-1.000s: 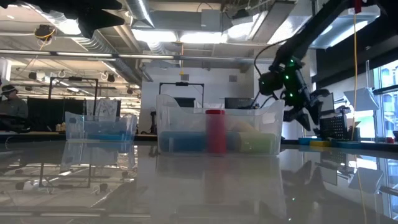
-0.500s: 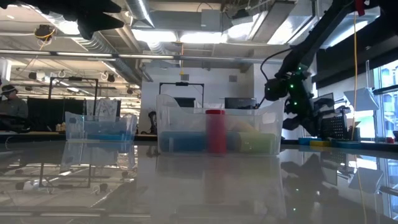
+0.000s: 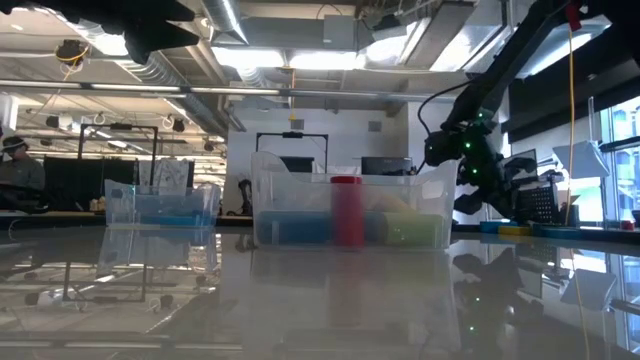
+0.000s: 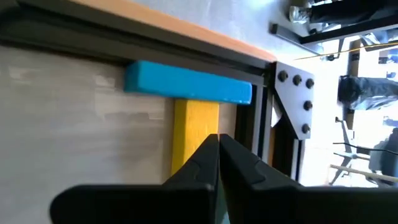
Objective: Sort blocks by size
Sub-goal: Put the yellow rectangular block into the top left transparent bin
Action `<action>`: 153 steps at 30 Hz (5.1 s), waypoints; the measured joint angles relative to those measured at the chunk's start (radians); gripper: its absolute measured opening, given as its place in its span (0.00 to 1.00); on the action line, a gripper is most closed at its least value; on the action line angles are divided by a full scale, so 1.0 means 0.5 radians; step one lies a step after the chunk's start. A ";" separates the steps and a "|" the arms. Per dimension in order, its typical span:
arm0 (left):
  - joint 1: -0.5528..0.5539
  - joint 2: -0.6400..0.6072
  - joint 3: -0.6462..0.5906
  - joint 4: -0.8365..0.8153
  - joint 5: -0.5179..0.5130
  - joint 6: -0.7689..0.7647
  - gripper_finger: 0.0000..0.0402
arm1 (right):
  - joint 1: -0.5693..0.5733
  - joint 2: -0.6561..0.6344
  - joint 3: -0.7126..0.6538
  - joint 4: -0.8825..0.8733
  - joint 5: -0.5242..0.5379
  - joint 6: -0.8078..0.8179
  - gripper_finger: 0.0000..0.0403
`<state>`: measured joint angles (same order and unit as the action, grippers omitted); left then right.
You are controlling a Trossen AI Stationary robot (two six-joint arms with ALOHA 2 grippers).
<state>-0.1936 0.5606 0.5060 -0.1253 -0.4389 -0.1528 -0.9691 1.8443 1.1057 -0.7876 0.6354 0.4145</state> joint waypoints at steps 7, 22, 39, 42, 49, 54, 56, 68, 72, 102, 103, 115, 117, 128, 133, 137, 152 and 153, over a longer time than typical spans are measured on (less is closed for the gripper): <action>0.000 0.000 0.000 0.001 0.000 0.000 0.49 | 0.042 0.064 0.006 -0.076 0.045 -0.053 0.04; -0.001 0.000 0.000 0.002 0.000 -0.003 0.49 | 0.053 0.244 0.171 -0.283 -0.067 -0.108 0.04; -0.001 0.000 0.000 0.002 0.000 -0.009 0.49 | 0.427 0.105 0.177 -0.518 -0.472 -0.145 0.04; -0.001 0.000 0.000 0.002 0.000 -0.009 0.49 | 0.598 0.031 0.177 -0.504 -0.575 -0.109 0.04; -0.001 0.000 0.000 0.003 0.000 -0.013 0.49 | 0.861 -0.187 0.177 -0.599 -0.437 0.142 0.04; 0.000 0.000 0.000 0.003 0.000 -0.014 0.49 | 0.880 -0.339 0.168 -0.677 -0.286 0.368 0.06; 0.000 0.000 0.000 0.003 0.000 -0.015 0.49 | 0.841 -0.389 0.127 -0.620 -0.283 0.419 0.10; 0.000 0.000 0.000 0.003 0.000 -0.008 0.49 | 0.549 -0.420 -0.347 -0.045 -0.467 0.524 0.48; 0.000 0.000 0.000 0.003 0.000 -0.008 0.49 | 0.480 -0.420 -0.478 0.185 -0.512 0.529 0.50; 0.000 0.000 0.000 0.014 0.000 0.005 0.49 | 0.662 -0.686 -0.567 0.348 -0.469 0.297 0.29; 0.000 0.000 0.000 0.014 0.000 0.005 0.49 | 0.695 -0.710 -0.551 0.349 -0.471 0.291 0.29; -0.001 -0.016 0.000 0.022 0.001 -0.002 0.49 | 1.146 -0.826 -0.366 1.049 -0.533 0.008 0.31; -0.001 -0.030 0.000 0.027 0.000 -0.002 0.49 | 1.193 -0.826 -0.367 1.255 -0.556 -0.048 0.31; 0.000 -0.122 0.000 0.018 0.001 0.001 0.49 | 1.291 -0.644 -0.367 2.086 -0.942 -0.322 0.31; 0.000 -0.128 0.000 0.023 0.000 0.047 0.49 | 1.300 -0.442 -0.367 2.428 -1.089 -0.319 0.31; 0.000 -0.128 0.000 0.023 0.000 0.052 0.49 | 1.326 -0.253 -0.362 2.737 -1.172 -0.320 0.31; 0.000 -0.127 0.000 0.033 0.000 0.060 0.49 | 1.429 0.482 0.607 2.555 -1.206 -0.413 0.31; 0.000 -0.127 0.000 0.035 0.000 0.060 0.49 | 1.429 0.538 0.694 2.554 -1.205 -0.427 0.31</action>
<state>-0.1936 0.4973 0.5060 -0.1080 -0.4389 -0.1230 -0.2546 2.1130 1.4527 0.4892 0.0326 0.2008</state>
